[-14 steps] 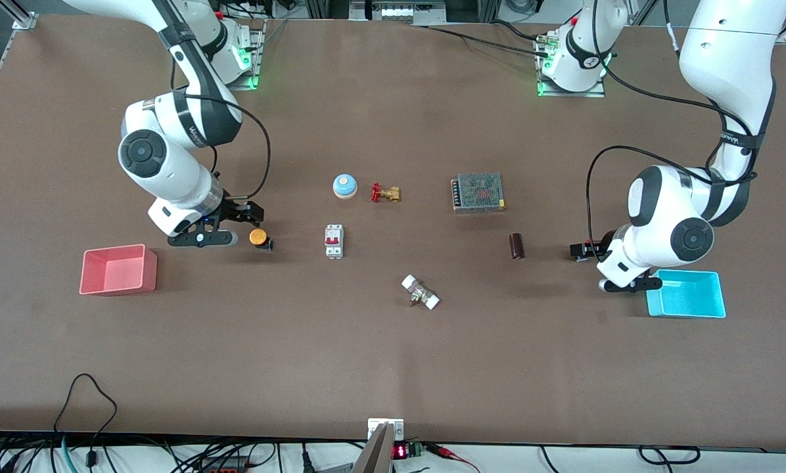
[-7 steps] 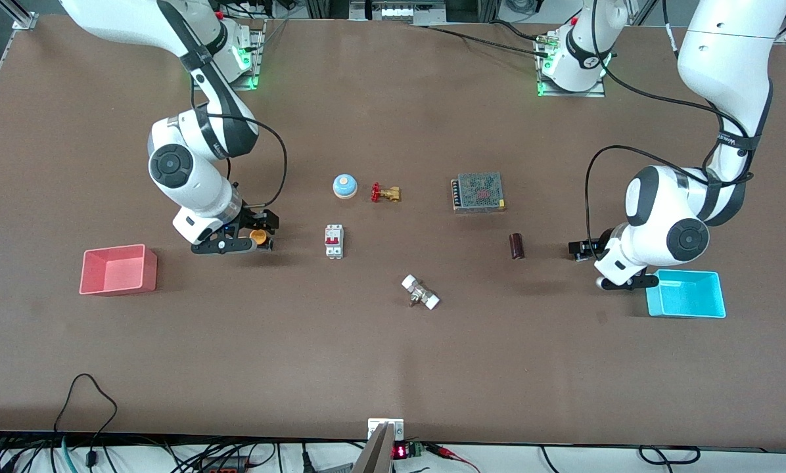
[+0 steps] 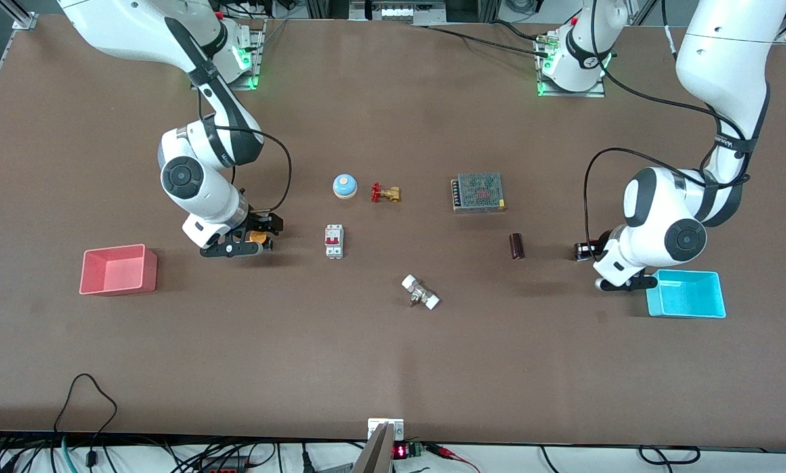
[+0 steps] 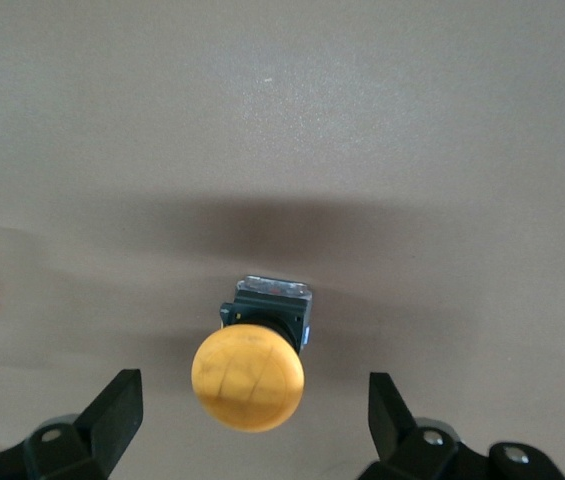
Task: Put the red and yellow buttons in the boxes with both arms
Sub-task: 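Carry the red button over the cyan box with the left gripper, then carry the yellow button over the pink box with the right gripper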
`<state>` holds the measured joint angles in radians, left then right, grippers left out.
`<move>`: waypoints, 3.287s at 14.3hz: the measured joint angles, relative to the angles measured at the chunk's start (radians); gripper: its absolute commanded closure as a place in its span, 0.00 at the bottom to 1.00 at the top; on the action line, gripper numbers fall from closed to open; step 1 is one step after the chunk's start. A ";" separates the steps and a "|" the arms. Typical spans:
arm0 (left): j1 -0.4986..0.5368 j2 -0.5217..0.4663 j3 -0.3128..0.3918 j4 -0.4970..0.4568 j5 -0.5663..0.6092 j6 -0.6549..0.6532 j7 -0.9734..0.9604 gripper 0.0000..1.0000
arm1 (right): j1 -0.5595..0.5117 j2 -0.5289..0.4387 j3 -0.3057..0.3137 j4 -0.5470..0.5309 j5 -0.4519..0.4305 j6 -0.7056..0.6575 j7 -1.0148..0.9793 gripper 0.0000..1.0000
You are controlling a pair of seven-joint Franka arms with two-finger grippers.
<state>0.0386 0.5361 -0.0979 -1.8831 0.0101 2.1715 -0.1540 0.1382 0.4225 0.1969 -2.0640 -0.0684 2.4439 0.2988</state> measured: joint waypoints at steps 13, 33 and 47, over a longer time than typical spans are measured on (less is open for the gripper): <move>0.225 -0.107 0.033 0.216 0.000 -0.277 0.162 0.78 | 0.002 0.049 0.001 0.044 -0.077 0.005 0.107 0.00; 0.257 0.264 0.030 0.637 0.031 -0.338 0.435 0.79 | -0.056 0.042 -0.005 0.156 -0.082 -0.124 0.064 0.85; 0.268 0.372 0.030 0.678 0.032 -0.283 0.439 0.62 | -0.294 -0.010 -0.163 0.236 -0.082 -0.234 -0.475 0.85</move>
<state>0.3067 0.9080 -0.0681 -1.2055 0.0417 1.8888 0.2854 -0.1558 0.4122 0.0339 -1.8281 -0.1503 2.2103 -0.1758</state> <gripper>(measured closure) 0.621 0.590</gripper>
